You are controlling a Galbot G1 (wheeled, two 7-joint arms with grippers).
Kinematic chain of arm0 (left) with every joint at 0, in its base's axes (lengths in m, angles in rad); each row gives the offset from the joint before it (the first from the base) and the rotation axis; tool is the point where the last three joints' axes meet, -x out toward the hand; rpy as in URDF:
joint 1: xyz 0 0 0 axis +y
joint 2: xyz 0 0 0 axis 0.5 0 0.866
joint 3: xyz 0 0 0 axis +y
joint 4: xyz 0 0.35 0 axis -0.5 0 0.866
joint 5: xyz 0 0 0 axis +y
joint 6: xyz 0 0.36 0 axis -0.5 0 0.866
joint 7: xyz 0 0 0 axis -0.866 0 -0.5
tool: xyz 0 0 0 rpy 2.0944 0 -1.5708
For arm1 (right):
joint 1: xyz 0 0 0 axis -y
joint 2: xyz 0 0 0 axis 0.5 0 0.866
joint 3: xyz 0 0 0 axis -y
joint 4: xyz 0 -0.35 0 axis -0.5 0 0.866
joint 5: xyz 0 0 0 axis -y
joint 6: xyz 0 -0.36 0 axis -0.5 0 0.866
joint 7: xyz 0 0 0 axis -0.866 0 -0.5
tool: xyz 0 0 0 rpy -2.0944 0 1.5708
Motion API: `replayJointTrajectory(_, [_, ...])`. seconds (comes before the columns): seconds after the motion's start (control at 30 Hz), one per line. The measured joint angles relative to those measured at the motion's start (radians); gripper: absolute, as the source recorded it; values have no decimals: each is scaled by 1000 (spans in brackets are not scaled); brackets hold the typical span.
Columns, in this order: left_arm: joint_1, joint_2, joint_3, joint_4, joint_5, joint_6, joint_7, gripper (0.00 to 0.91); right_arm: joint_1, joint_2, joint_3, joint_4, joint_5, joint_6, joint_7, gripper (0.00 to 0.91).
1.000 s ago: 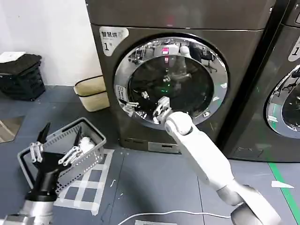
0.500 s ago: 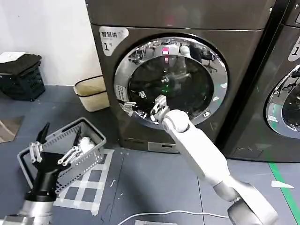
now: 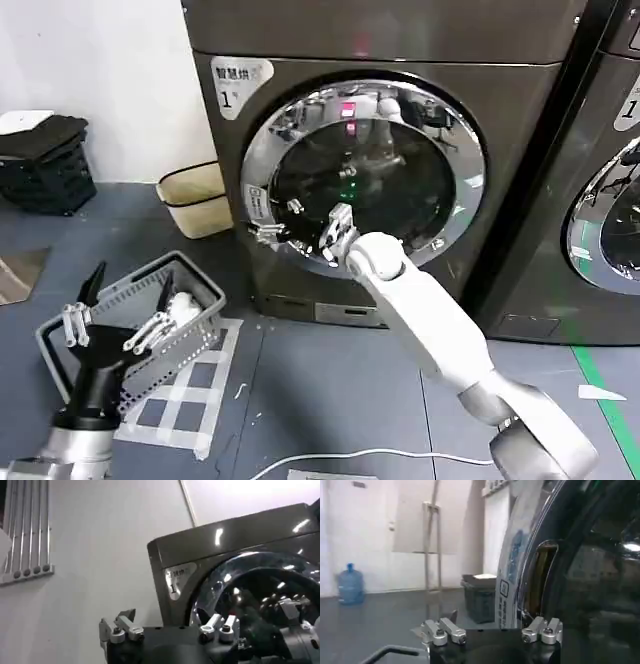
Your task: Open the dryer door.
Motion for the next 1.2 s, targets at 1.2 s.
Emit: replayJointTrajectory(1.2, [-266,243,-12,215,-224,124,17,907,-136,-297,50,317,169,-60,-382,907])
